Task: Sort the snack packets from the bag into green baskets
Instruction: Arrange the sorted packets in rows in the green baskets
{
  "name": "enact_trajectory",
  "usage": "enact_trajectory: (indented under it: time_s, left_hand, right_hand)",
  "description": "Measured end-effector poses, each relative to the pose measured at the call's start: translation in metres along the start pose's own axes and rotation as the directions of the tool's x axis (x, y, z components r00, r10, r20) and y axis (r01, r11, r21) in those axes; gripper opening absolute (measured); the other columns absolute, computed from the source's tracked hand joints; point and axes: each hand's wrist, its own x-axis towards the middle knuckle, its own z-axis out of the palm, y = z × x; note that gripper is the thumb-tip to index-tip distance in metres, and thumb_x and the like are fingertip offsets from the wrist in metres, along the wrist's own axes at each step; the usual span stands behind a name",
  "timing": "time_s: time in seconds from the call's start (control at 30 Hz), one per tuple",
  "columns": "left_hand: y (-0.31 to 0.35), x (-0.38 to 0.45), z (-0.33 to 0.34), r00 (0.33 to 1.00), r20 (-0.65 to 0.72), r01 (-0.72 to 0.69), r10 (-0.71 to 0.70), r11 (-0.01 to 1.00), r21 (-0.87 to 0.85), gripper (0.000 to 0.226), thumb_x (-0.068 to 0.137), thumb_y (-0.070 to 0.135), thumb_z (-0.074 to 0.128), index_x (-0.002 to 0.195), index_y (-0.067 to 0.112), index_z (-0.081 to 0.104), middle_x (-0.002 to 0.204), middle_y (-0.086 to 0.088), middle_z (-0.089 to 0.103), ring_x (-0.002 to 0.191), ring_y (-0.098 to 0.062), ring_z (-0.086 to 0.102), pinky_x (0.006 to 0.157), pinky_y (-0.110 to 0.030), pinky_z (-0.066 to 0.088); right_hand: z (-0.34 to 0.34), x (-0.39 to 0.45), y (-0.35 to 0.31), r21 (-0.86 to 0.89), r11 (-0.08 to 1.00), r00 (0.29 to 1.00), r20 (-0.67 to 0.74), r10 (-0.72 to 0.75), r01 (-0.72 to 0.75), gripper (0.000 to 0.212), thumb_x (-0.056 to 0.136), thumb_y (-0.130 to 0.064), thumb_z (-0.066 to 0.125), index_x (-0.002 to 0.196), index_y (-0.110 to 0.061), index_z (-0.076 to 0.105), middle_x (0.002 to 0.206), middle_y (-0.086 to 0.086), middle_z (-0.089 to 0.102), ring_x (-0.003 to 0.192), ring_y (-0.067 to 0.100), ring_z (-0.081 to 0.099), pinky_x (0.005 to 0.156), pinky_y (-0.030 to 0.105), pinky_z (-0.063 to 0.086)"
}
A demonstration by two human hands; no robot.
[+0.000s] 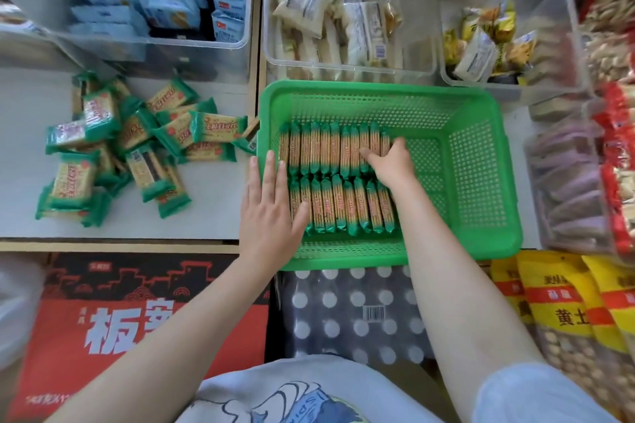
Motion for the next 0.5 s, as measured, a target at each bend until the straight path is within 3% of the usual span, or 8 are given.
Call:
enact_trajectory:
  time_s: [0.1, 0.17, 0.27, 0.33, 0.4, 0.5]
  left_hand:
    - [-0.002, 0.0, -0.004, 1.0, 0.013, -0.021, 0.022, 0.998, -0.057, 0.078, 0.1, 0.057, 0.023, 0.16, 0.012, 0.003, 0.167, -0.004, -0.015, 0.152, -0.021, -0.022, 0.126, -0.045, 0.003]
    - [-0.007, -0.002, -0.011, 0.998, 0.003, -0.065, 0.066, 0.98, -0.19, 0.076, 0.101, 0.056, 0.027, 0.161, 0.015, 0.005, 0.168, 0.0, -0.01, 0.153, -0.016, -0.019, 0.126, -0.042, 0.001]
    - [-0.033, -0.011, -0.026, 0.997, -0.065, -0.054, 0.031, 0.916, -0.398, 0.067, 0.102, 0.046, 0.037, 0.16, 0.018, 0.017, 0.168, 0.002, 0.008, 0.154, -0.013, 0.001, 0.124, -0.033, 0.005]
    - [-0.069, -0.023, -0.032, 0.991, -0.115, 0.018, -0.072, 0.909, -0.416, 0.061, 0.101, 0.04, 0.041, 0.156, 0.015, 0.029, 0.164, -0.004, 0.025, 0.152, -0.02, 0.016, 0.123, -0.036, 0.013]
    - [-0.116, -0.036, -0.03, 0.974, -0.077, 0.17, -0.214, 0.91, -0.377, 0.056, 0.101, 0.03, 0.048, 0.152, 0.011, 0.037, 0.16, -0.008, 0.033, 0.149, -0.027, 0.024, 0.12, -0.042, 0.02]
    - [-0.185, -0.059, -0.024, 0.926, -0.006, 0.365, -0.378, 0.897, -0.25, 0.056, 0.099, 0.027, 0.053, 0.149, 0.006, 0.039, 0.156, -0.015, 0.037, 0.146, -0.033, 0.028, 0.116, -0.048, 0.027]
  right_hand:
    - [0.004, -0.022, -0.008, -0.097, 0.995, 0.994, -0.105, 0.012, -0.022, 0.097, 0.09, -0.061, 0.061, 0.157, -0.006, 0.016, 0.161, 0.021, 0.021, 0.147, 0.039, 0.026, 0.117, 0.056, 0.029]
    - [0.011, -0.049, -0.019, -0.097, 0.994, 0.974, -0.217, -0.063, 0.043, 0.08, 0.092, -0.056, 0.061, 0.148, -0.007, 0.03, 0.152, 0.02, 0.031, 0.139, 0.037, 0.034, 0.113, 0.051, 0.031]
    - [0.037, -0.102, -0.046, -0.007, 0.946, 0.899, -0.31, -0.31, 0.324, 0.051, 0.094, -0.045, 0.062, 0.13, -0.012, 0.046, 0.131, 0.01, 0.044, 0.118, 0.025, 0.044, 0.102, 0.041, 0.037]
    - [0.063, -0.141, -0.072, 0.023, 0.827, 0.788, -0.32, -0.527, 0.562, 0.033, 0.095, -0.033, 0.062, 0.119, -0.011, 0.057, 0.118, 0.003, 0.05, 0.109, 0.018, 0.047, 0.095, 0.032, 0.039]
    - [0.095, -0.173, -0.1, 0.049, 0.708, 0.698, -0.228, -0.679, 0.704, 0.014, 0.096, -0.024, 0.059, 0.1, -0.012, 0.062, 0.099, -0.001, 0.056, 0.093, 0.016, 0.053, 0.08, 0.028, 0.044]
    - [0.153, -0.19, -0.133, 0.022, 0.763, 0.758, 0.103, -0.644, 0.646, 0.018, 0.098, -0.023, 0.053, 0.082, -0.017, 0.053, 0.078, 0.001, 0.056, 0.072, 0.021, 0.052, 0.057, 0.03, 0.038]
